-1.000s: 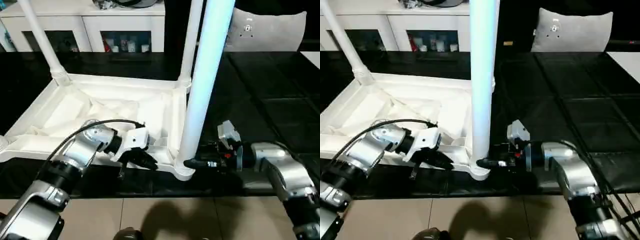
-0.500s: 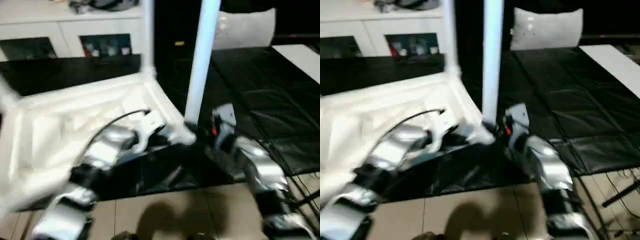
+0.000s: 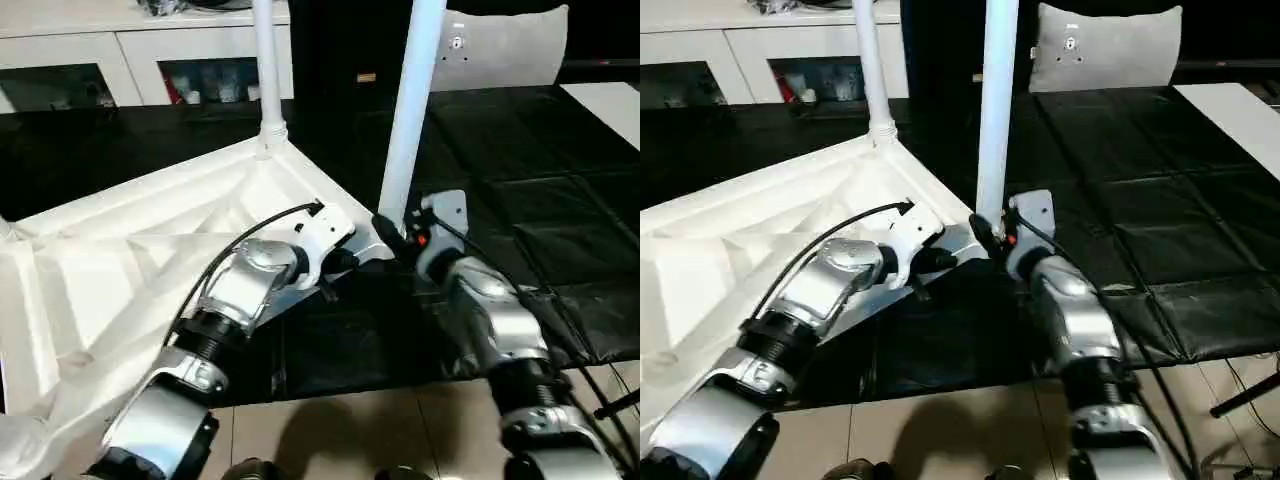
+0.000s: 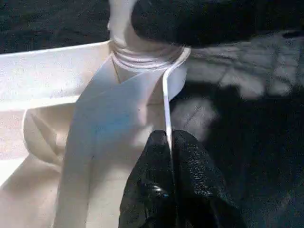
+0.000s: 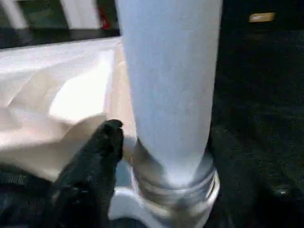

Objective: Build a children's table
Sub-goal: Rotate leg to tighten

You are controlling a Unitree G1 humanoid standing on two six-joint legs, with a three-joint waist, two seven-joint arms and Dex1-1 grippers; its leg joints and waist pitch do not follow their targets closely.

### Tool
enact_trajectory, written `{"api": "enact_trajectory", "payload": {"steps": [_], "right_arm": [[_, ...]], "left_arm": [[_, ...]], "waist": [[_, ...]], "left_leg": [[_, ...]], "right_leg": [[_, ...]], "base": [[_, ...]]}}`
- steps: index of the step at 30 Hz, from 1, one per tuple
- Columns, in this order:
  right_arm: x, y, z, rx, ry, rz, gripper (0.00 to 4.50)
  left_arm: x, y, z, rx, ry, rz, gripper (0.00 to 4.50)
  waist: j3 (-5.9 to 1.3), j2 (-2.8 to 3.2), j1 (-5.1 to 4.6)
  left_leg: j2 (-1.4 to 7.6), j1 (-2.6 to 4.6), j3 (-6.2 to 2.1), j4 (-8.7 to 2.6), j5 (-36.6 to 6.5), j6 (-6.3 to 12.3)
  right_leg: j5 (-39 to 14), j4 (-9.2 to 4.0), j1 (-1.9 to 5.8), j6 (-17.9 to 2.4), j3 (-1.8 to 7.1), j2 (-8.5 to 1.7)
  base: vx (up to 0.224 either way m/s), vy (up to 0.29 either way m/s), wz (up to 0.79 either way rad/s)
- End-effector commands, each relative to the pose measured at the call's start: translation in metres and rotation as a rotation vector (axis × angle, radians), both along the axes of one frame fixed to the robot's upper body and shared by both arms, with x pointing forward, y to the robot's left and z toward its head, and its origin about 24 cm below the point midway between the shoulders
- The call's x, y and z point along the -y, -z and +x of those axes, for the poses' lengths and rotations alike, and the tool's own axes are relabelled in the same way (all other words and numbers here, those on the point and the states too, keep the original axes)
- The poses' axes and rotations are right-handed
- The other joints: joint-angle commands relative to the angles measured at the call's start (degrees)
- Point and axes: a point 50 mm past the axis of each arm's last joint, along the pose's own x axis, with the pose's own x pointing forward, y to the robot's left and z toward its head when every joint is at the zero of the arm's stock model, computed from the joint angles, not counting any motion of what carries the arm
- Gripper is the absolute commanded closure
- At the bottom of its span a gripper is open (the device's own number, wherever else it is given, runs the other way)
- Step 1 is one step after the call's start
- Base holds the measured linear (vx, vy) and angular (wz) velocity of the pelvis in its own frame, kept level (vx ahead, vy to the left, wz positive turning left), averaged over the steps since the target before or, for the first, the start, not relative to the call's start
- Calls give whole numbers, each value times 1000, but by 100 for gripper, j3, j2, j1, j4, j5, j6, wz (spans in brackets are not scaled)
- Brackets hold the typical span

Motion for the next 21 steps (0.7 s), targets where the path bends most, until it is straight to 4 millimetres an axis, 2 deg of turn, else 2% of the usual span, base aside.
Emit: {"api": "enact_trajectory", "payload": {"steps": [1,5,6,8,9,11,12,13,15,16,17,19,21], "right_arm": [[6,-7,-5,39,-105,-12,107],[25,-13,-15,50,-265,-69,75],[26,-13,-16,48,-276,-71,63],[33,-17,-22,41,-384,-111,50],[36,-19,-26,41,-449,-141,50],[37,-19,-28,37,-478,-151,50],[37,-21,-33,13,-572,-151,50],[37,-22,-34,1,-610,-151,50],[36,-24,-37,-22,-692,-149,50],[36,-24,-37,-22,-692,-149,50],[36,-24,-37,-26,-708,-150,67],[32,-24,-38,-48,-758,-136,67],[28,-24,-40,-71,-805,-121,95]], "left_arm": [[-2,-15,-1,73,94,-15,450],[-18,-10,-7,61,218,34,450],[-19,-10,-8,61,229,36,450],[-27,-9,-13,52,334,60,450],[-31,-9,-17,42,396,68,450],[-33,-8,-18,37,414,76,450],[-36,-8,-22,33,494,93,450],[-38,-7,-24,21,526,105,450],[-41,-7,-28,7,606,143,450],[-41,-7,-28,7,606,143,450],[-42,-7,-29,4,621,147,450],[-42,-9,-31,-3,677,156,450],[-41,-12,-33,-9,725,160,450]], "waist": [[-447,-70,42],[-433,-70,57],[-417,-62,54],[-405,-69,54],[-399,-65,65],[-400,-72,107],[-407,-106,123],[-410,-89,171],[-412,-79,203],[-412,-104,205],[-410,-89,220],[-407,-92,238],[-407,-92,242]], "left_leg": [[281,183,-153,-338,-937,557],[300,197,-161,-360,-1130,456],[310,204,-157,-373,-1213,417],[307,223,-164,-389,-1391,348],[317,234,-159,-398,-1485,299],[337,248,-151,-400,-1486,270],[336,246,-146,-398,-1467,279],[340,243,-146,-391,-1433,303],[353,252,-139,-393,-1376,314],[350,247,-138,-391,-1368,324],[355,245,-137,-395,-1352,306],[352,254,-140,-399,-1414,257],[356,244,-142,-407,-1397,246]], "right_leg": [[-485,-387,331,-1463,167,-309],[-783,-407,326,-1400,171,-314],[-864,-412,306,-1391,178,-307],[-1089,-427,301,-1374,176,-308],[-1242,-445,294,-1339,183,-319],[-1236,-436,286,-1335,193,-323],[-1178,-431,283,-1366,190,-318],[-1167,-410,290,-1375,190,-327],[-1091,-399,267,-1405,193,-325],[-1083,-398,268,-1416,189,-323],[-1070,-382,261,-1428,194,-330],[-1203,-399,258,-1422,195,-341],[-1228,-392,260,-1410,194,-340]], "base": [[0,0,0],[0,0,0],[0,0,0],[0,0,0],[0,0,0],[0,0,0],[0,0,0],[0,0,0],[0,0,0],[0,0,0],[0,0,0],[0,0,0],[0,0,0]]}}
